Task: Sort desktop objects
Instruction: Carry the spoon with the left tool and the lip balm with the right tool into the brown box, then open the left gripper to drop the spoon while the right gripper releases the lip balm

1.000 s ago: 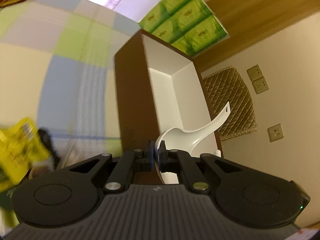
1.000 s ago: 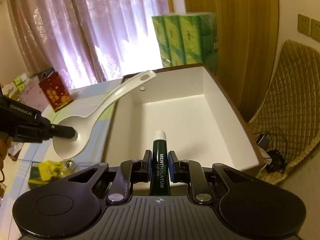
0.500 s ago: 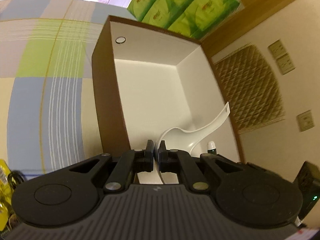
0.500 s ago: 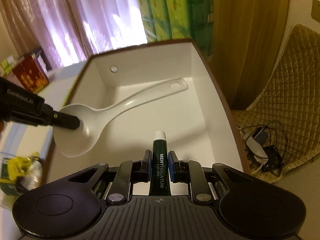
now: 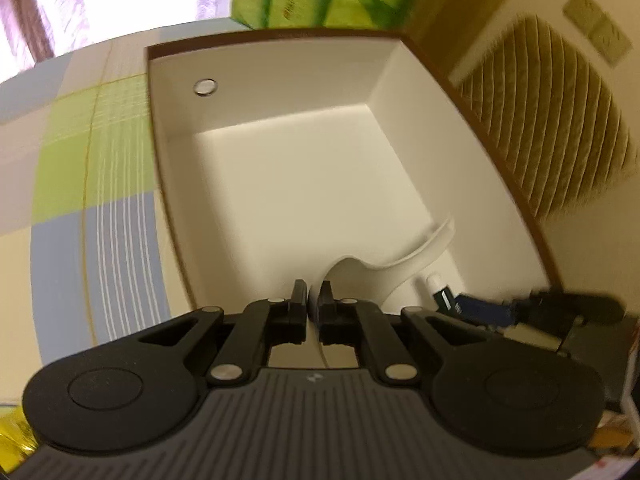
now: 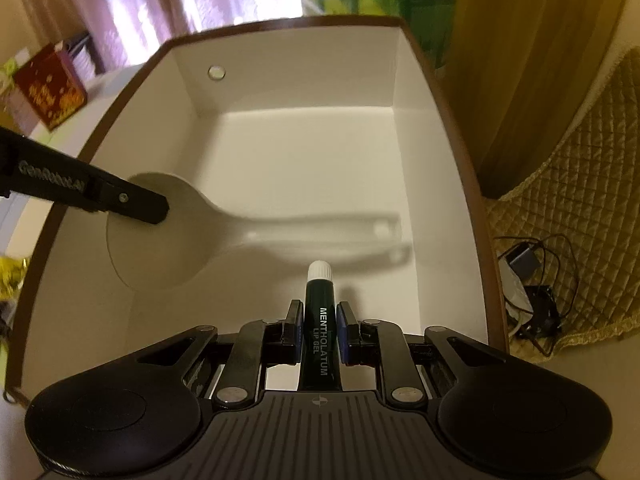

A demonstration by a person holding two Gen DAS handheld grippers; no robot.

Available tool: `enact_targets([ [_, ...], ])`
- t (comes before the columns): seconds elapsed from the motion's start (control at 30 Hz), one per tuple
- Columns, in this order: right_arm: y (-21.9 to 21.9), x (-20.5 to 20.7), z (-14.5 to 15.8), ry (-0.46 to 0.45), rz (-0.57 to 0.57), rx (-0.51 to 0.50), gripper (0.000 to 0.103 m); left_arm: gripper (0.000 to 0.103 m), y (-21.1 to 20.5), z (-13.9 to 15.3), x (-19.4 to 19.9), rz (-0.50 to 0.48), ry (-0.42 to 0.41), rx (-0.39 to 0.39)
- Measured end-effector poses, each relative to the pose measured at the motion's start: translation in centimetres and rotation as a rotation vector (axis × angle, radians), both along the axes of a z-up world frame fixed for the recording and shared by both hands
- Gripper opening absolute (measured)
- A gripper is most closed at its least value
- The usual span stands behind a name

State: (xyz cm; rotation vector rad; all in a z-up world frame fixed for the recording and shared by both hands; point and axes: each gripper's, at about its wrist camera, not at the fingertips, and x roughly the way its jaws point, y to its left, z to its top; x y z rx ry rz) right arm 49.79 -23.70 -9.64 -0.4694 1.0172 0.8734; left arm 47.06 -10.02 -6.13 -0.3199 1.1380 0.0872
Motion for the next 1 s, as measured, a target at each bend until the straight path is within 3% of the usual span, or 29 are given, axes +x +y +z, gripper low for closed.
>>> enact_targets([
  [0.3,-0.1,-0.1,-0.8,0.028,0.072,-0.093,0.014,0.002,-3.1,-2.3,0.7,-0.171,0.090,0.173],
  [0.53,-0.3,0.3,-0.8,0.049,0.094,-0.078,0.015,0.010,-3.7,-3.7,1.8,-0.255,0.128,0.261],
  [0.57,-0.4,0.3,-0.8,0.056,0.106,-0.080,0.020,0.013,-3.8,-3.8,1.8,-0.268,0.131,0.267],
  [0.6,-0.4,0.2,-0.8,0.059,0.120,-0.079,0.032,0.016,-4.0,-3.8,1.8,-0.286,0.135,0.272],
  [0.63,-0.4,0.1,-0.6,0.056,0.132,-0.072,0.039,0.027,-4.2,-3.8,1.6,-0.305,0.136,0.274],
  [0.67,-0.3,-0.1,-0.4,0.053,0.143,-0.060,0.055,0.039,-4.5,-3.7,1.4,-0.323,0.132,0.275],
  [0.7,-0.3,-0.2,-0.2,0.052,0.153,-0.050,0.066,0.044,-4.8,-3.6,1.3,-0.337,0.125,0.276],
  [0.77,-0.5,-0.6,0.1,0.044,0.160,-0.038,0.070,0.059,-5.3,-3.5,1.3,-0.360,0.115,0.284],
  [1.0,-0.5,-1.8,0.6,0.036,0.159,-0.009,0.078,0.064,-5.4,-2.3,0.9,-0.386,0.068,0.285],
])
